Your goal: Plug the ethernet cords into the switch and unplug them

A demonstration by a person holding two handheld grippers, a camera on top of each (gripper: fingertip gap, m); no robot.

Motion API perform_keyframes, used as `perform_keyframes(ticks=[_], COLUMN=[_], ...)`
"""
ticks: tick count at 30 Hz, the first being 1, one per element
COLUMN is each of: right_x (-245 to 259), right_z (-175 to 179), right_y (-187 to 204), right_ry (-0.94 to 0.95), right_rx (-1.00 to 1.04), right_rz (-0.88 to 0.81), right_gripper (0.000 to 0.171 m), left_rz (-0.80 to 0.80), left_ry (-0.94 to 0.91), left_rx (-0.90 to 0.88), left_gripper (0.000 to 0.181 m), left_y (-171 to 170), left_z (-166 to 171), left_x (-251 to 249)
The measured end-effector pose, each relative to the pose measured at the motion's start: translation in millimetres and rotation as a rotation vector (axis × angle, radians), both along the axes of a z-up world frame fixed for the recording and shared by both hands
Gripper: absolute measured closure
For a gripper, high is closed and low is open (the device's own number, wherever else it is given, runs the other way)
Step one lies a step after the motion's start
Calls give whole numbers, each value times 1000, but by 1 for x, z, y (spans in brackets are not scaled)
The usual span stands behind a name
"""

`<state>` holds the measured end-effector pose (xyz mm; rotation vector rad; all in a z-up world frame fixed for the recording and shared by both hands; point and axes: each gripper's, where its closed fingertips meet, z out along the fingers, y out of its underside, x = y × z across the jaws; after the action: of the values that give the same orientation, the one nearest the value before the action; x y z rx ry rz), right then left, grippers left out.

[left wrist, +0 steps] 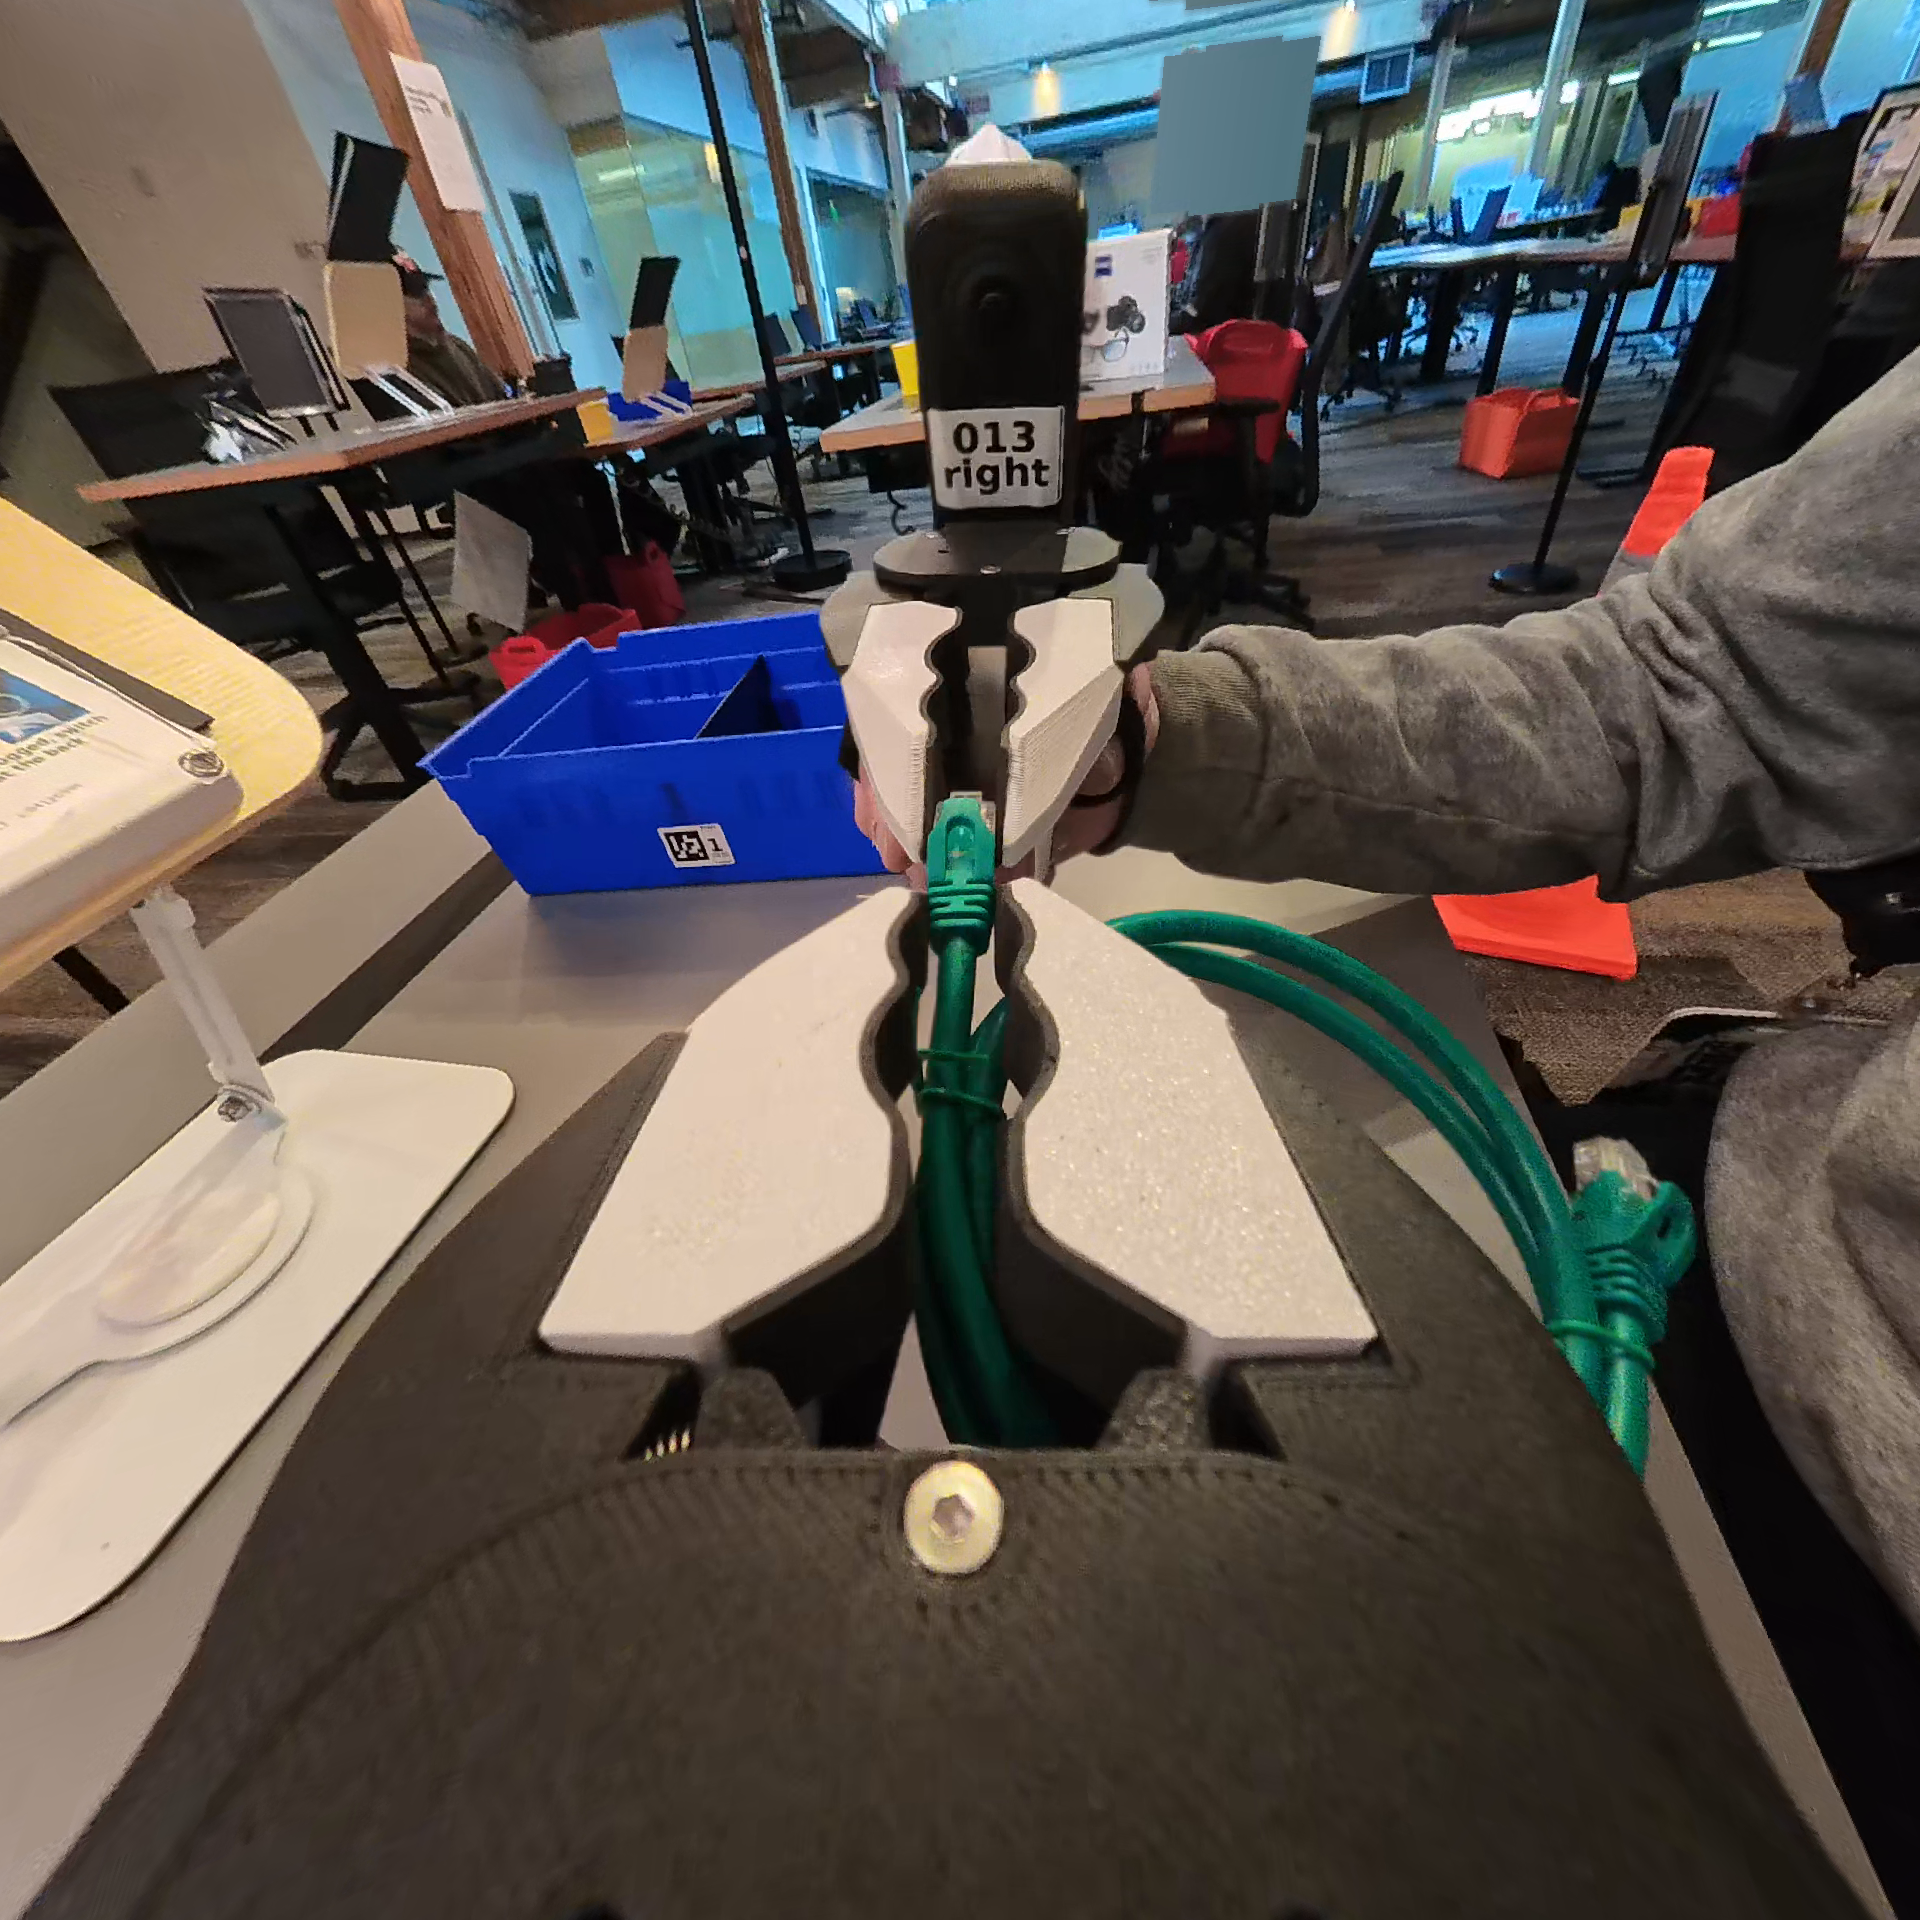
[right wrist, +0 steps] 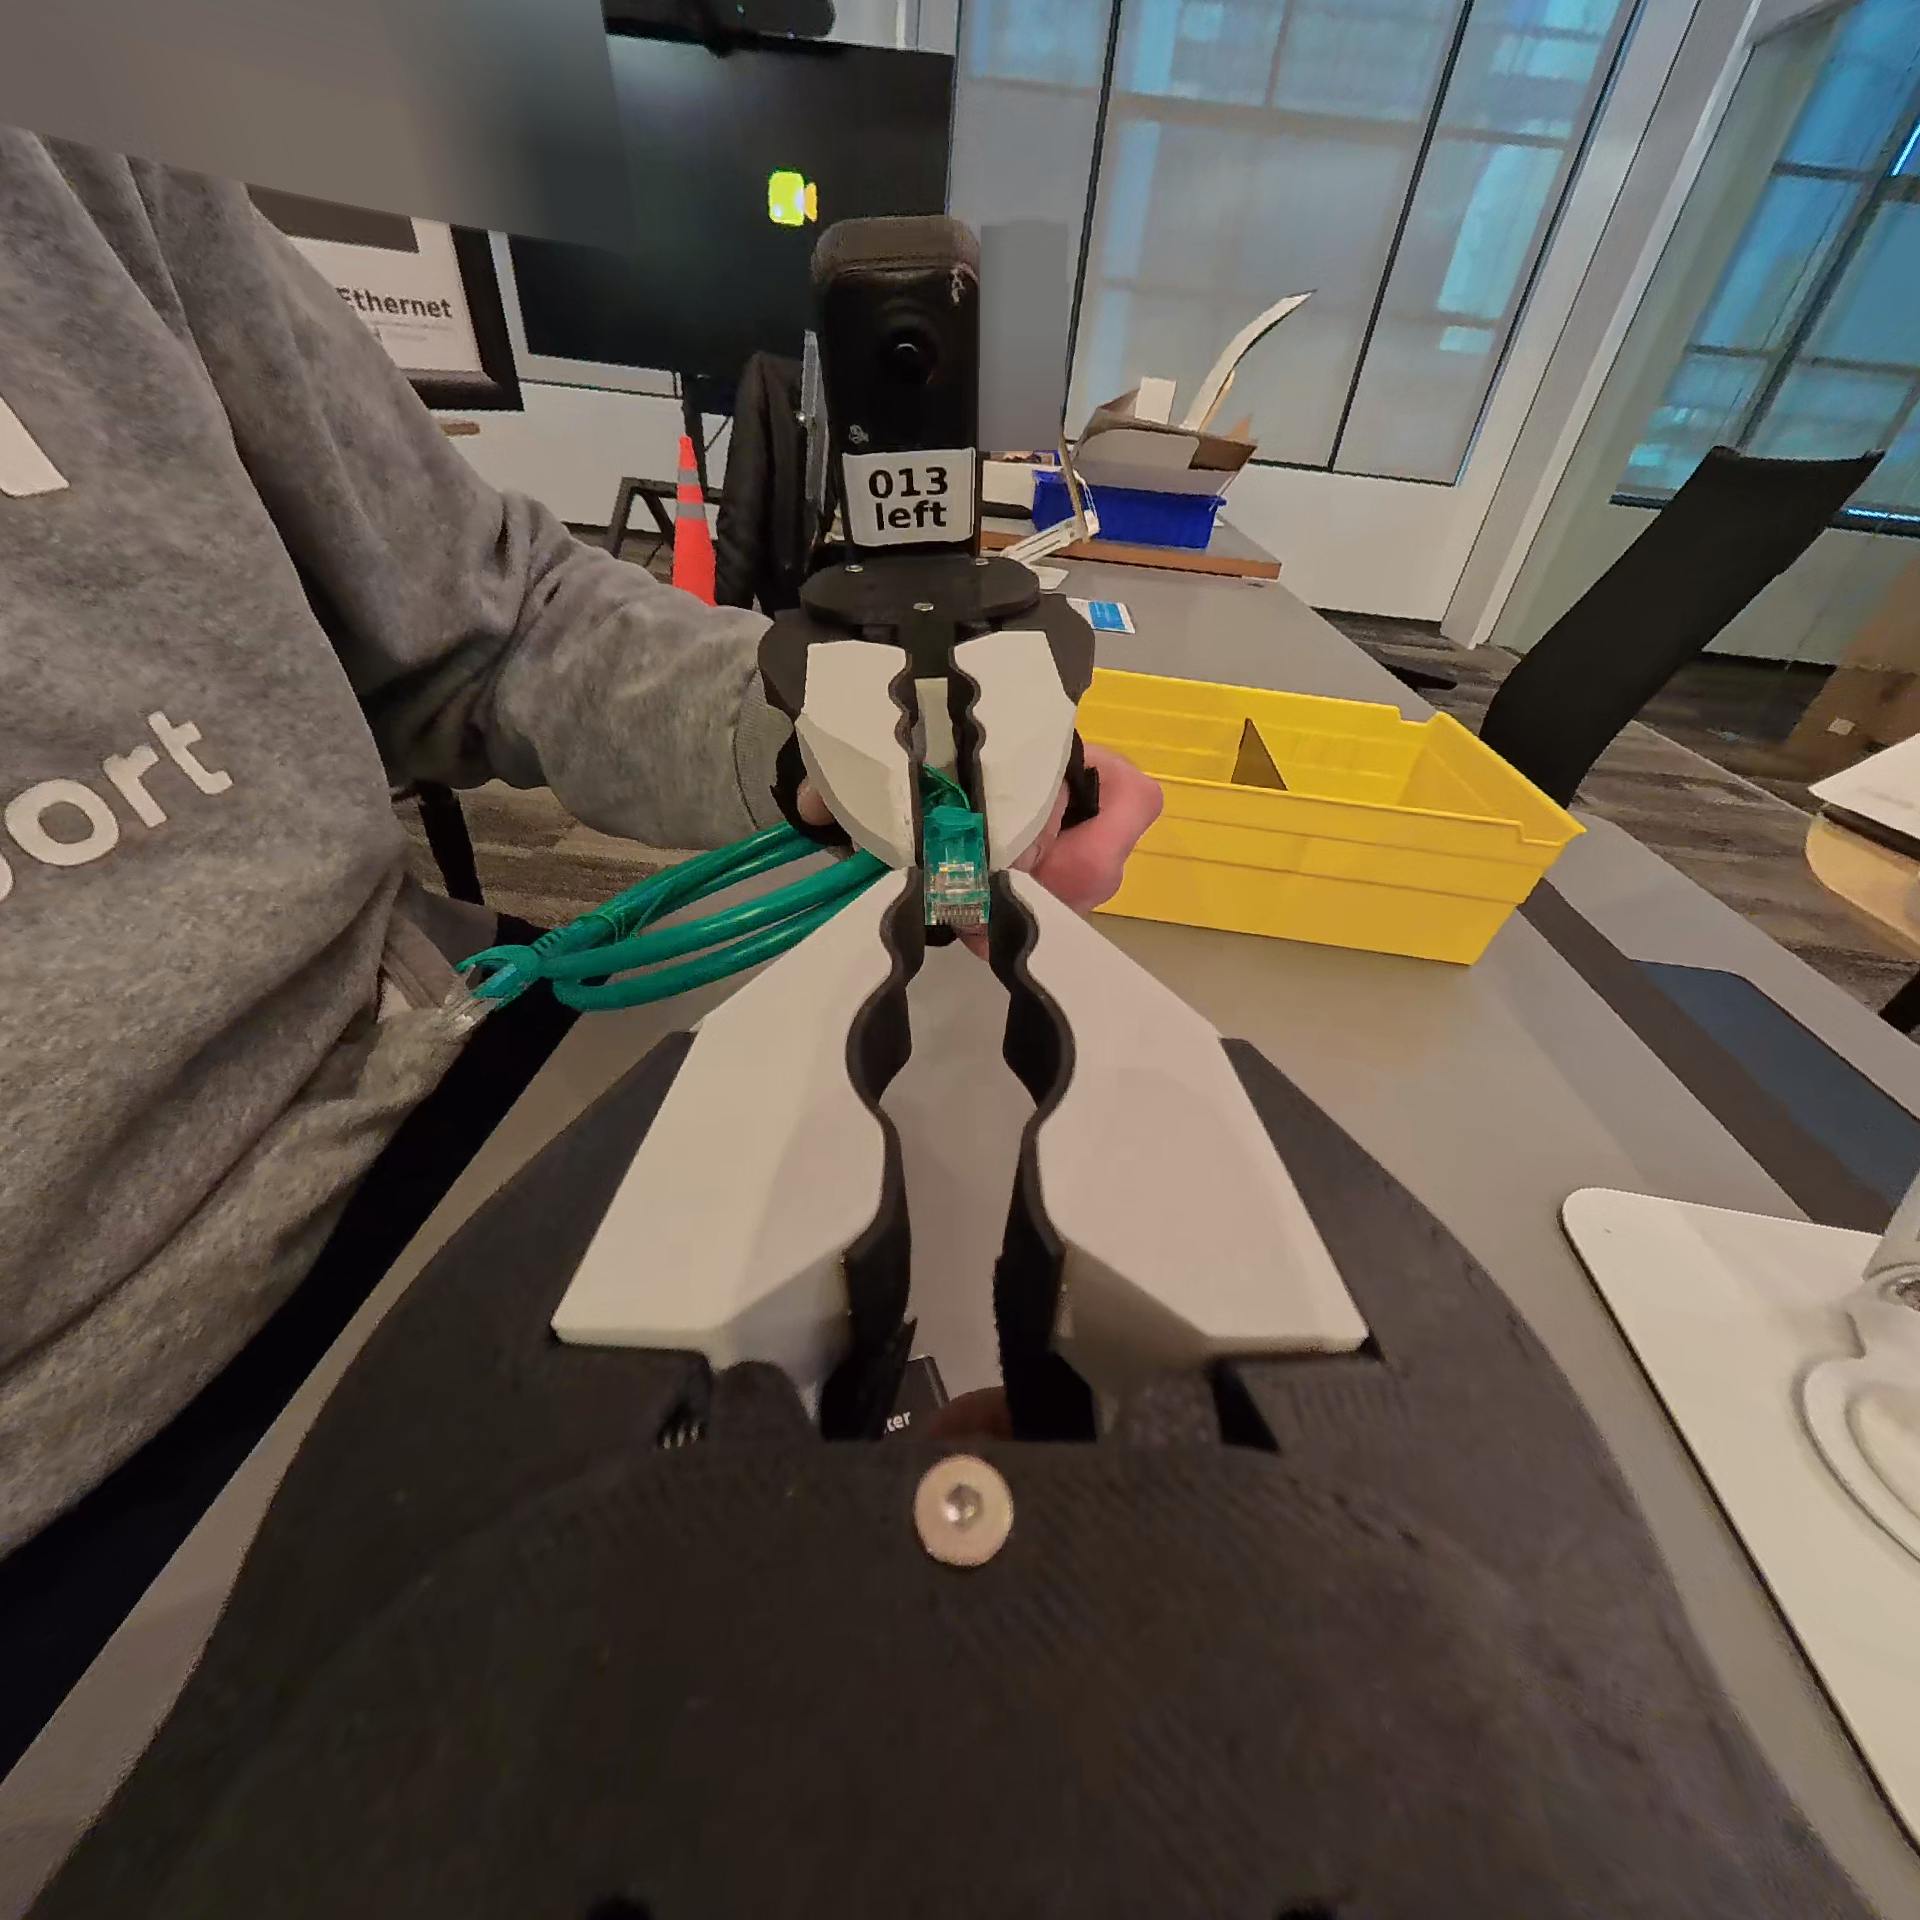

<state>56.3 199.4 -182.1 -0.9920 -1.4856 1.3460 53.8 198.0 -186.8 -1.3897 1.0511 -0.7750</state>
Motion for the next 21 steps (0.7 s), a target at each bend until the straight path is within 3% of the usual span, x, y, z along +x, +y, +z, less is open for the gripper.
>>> perform_keyframes(ticks=[10,21], right_x=[3,7], right_z=[4,0], right_y=[-2,4], right_ry=[63,17], right_rx=[-55,7], right_rz=[21,-34], right_gripper=[162,161], left_rz=[-7,11], left_ry=[-34,77], left_rx=[-29,-24], left_gripper=[170,170], left_y=[-2,2], left_z=[4,-1], left_x=[3,1])
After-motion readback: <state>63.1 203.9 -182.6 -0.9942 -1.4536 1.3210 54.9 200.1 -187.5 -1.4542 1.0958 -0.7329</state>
